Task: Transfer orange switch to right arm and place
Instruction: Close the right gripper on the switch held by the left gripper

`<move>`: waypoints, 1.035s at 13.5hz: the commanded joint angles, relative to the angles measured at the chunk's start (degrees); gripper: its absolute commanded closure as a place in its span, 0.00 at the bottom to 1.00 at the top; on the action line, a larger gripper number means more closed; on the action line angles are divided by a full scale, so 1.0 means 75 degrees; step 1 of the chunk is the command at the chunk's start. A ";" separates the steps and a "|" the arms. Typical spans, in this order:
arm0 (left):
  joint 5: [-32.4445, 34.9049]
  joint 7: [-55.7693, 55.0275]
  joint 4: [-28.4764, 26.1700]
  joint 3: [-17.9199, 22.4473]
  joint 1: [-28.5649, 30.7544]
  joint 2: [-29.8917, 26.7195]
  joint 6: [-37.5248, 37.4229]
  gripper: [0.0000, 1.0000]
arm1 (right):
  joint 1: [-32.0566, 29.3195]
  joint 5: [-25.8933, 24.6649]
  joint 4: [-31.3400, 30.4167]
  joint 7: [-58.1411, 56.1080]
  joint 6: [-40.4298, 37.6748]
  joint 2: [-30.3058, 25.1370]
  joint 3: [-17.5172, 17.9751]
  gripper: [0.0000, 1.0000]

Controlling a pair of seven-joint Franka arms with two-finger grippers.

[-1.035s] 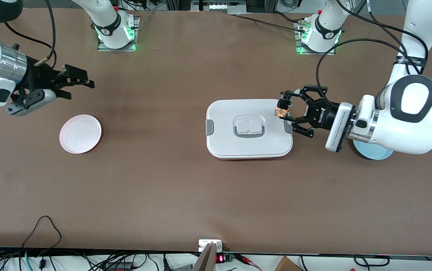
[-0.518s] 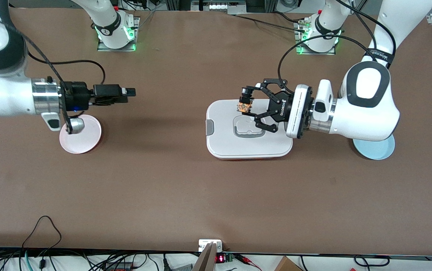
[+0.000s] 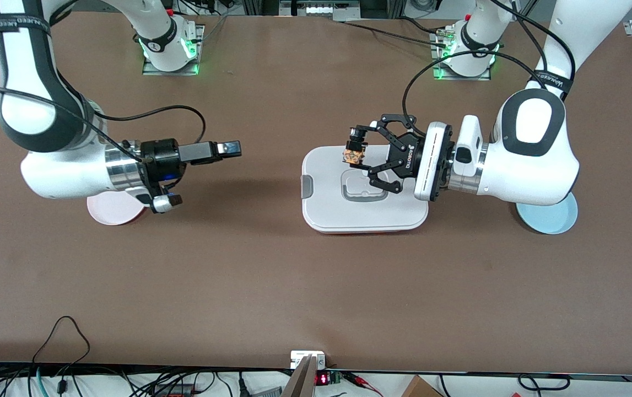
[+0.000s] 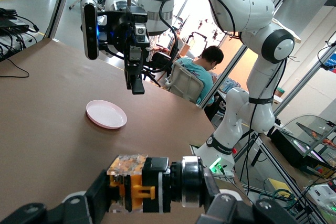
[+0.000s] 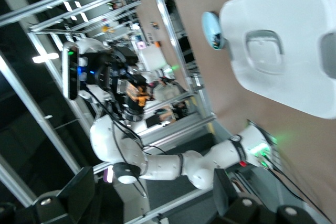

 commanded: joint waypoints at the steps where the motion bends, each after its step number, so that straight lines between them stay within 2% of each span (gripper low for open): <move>1: -0.0246 0.0268 -0.0078 -0.0026 -0.0015 -0.0021 0.0063 1.00 | 0.0568 0.1471 -0.0830 -0.1014 0.0599 -0.0050 -0.0022 0.00; 5: -0.0246 0.0268 -0.0102 -0.0026 -0.0015 -0.0009 0.0051 1.00 | 0.1564 0.3125 -0.1067 -0.1333 0.1783 -0.0097 -0.0010 0.00; 8: -0.0234 0.0303 -0.0230 -0.0026 0.0019 0.0002 0.0016 1.00 | 0.2256 0.4870 -0.1429 -0.1848 0.2324 -0.0190 -0.0022 0.00; 10: -0.0222 0.0700 -0.0266 -0.0026 0.0102 0.0014 -0.0043 1.00 | 0.2561 0.5446 -0.1581 -0.1978 0.2767 -0.0330 -0.0010 0.00; 12: -0.0210 0.0713 -0.0335 -0.0014 0.0044 0.0014 -0.0043 1.00 | 0.3088 0.6430 -0.1629 -0.2048 0.3435 -0.0413 -0.0010 0.00; 14: -0.0175 0.0772 -0.0523 -0.0014 0.0055 0.0003 -0.0043 1.00 | 0.3475 0.7052 -0.1629 -0.2130 0.3986 -0.0425 -0.0021 0.00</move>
